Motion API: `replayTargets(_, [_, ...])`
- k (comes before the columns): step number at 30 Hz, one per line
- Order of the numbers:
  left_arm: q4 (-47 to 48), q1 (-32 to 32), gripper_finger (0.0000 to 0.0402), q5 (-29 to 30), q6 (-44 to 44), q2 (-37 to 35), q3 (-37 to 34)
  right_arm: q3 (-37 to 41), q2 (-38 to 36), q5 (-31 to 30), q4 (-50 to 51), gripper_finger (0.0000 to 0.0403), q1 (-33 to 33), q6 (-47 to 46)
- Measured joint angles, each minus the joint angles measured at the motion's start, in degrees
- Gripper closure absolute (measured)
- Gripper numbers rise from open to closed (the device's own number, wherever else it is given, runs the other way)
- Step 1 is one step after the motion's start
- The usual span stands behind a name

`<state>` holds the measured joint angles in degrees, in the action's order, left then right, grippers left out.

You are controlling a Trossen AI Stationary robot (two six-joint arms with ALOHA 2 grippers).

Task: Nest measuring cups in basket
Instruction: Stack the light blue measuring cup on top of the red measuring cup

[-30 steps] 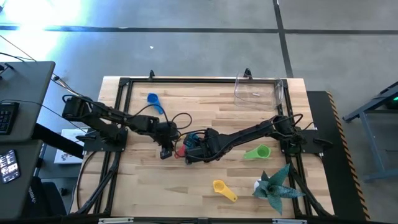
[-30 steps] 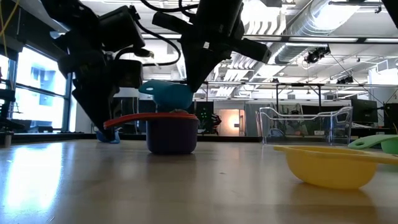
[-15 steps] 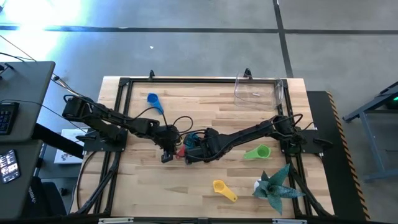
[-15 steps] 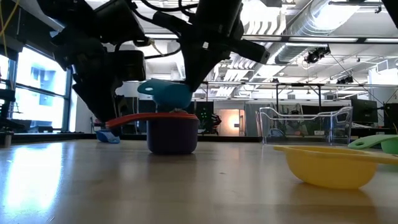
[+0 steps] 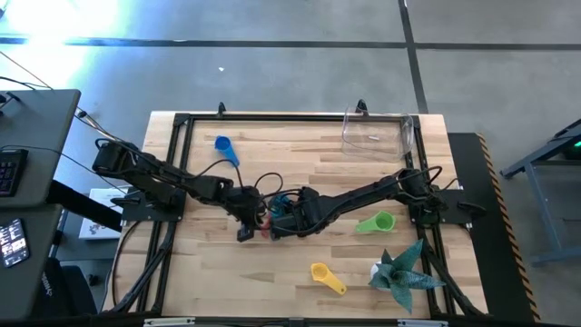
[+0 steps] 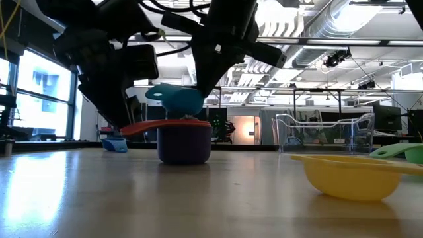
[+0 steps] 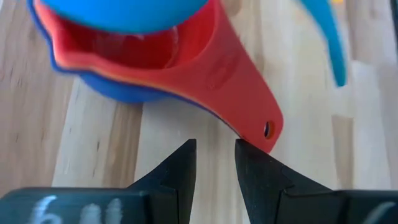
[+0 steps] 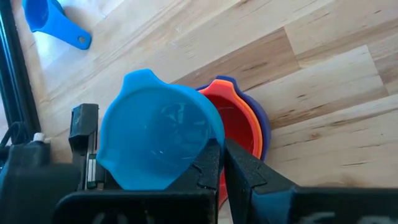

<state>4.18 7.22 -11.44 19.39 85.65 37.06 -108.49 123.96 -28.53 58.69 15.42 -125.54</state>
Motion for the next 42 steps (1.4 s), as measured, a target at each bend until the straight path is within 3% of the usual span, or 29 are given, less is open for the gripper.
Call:
replayTargets(12, [-3.13,0.07,0.0300,-1.94,-1.86,0.00,0.00,0.00,0.00,-0.08,0.96,0.0402,0.00,0.00])
replayTargets(22, [5.78,-0.85,0.0300,-3.87,-1.94,-4.33,1.29,0.02,0.02,0.17,1.09,0.0402,0.33,0.00])
replayTargets(31, [17.37,-0.82,0.0300,1.75,-2.72,-18.63,2.77,0.02,0.02,0.28,0.41,0.0402,1.58,0.00])
replayTargets(37, [22.76,-0.82,0.0300,7.44,-9.07,-30.46,3.68,0.02,0.02,-0.03,-0.63,0.0402,1.69,0.02])
replayTargets(42, [26.37,-0.82,0.0300,8.14,-14.11,-38.97,4.29,0.02,0.02,-0.15,-6.10,0.0402,1.66,1.86])
